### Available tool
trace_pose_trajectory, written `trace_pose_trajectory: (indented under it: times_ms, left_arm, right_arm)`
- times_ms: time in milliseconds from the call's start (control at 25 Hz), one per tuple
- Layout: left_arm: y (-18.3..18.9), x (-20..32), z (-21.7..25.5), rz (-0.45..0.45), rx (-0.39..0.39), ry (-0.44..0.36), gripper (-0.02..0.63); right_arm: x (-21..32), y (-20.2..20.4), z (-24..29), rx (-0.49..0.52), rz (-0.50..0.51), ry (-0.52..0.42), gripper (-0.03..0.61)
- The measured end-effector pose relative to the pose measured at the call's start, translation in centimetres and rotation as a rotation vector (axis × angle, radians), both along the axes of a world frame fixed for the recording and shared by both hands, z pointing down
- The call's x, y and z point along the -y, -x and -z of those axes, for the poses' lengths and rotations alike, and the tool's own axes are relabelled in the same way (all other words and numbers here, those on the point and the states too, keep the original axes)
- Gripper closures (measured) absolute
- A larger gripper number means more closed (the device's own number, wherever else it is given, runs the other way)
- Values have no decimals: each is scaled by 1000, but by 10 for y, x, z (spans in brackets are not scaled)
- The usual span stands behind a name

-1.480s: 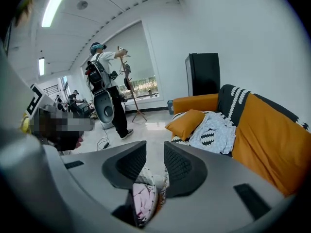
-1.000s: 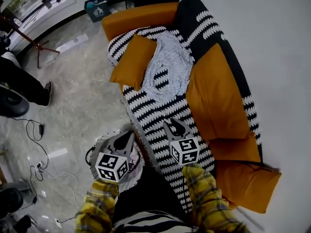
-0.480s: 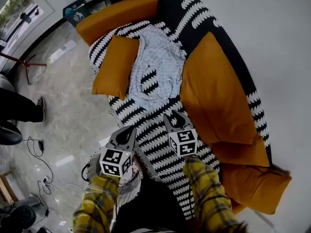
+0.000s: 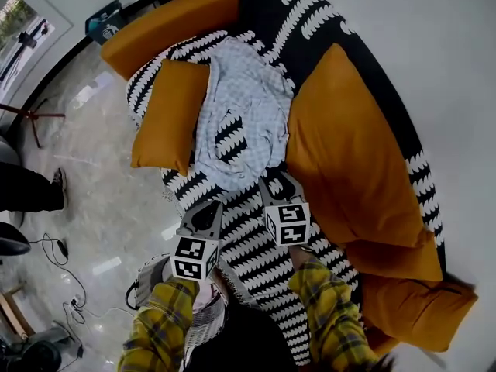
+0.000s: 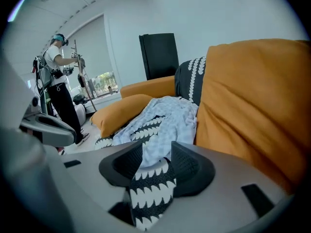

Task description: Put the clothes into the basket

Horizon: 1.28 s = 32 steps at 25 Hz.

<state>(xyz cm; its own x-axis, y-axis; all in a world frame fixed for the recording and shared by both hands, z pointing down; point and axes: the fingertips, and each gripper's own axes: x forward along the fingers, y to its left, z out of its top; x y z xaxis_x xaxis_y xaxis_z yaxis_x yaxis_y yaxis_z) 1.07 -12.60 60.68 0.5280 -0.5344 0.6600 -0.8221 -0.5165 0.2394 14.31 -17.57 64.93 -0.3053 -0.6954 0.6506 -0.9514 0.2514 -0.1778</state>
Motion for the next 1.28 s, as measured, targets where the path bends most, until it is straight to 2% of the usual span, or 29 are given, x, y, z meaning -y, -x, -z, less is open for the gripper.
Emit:
trace_pose_trajectory:
  times_ms: [320,640,920,1040,1280]
  left_arm:
    - [-2,25,-33,5,19,11,586]
    - [2,29,-29,32,1,-2,586]
    - [15,22,-28,76,6,-3,586]
    - [23,17,-27,74,6,-4,586]
    - [32,14,-32,88,12,8,586]
  right_arm:
    - [33,-11,-30,-35,-67,-4,353]
    - [67,-34,-57,-90,-189,-11,261]
    - [72,-22,-74,-98,-126,24,261]
    - [72,-18,-79,-115,-109,45,278]
    - [71,-10,-89,-104,-75,80,432]
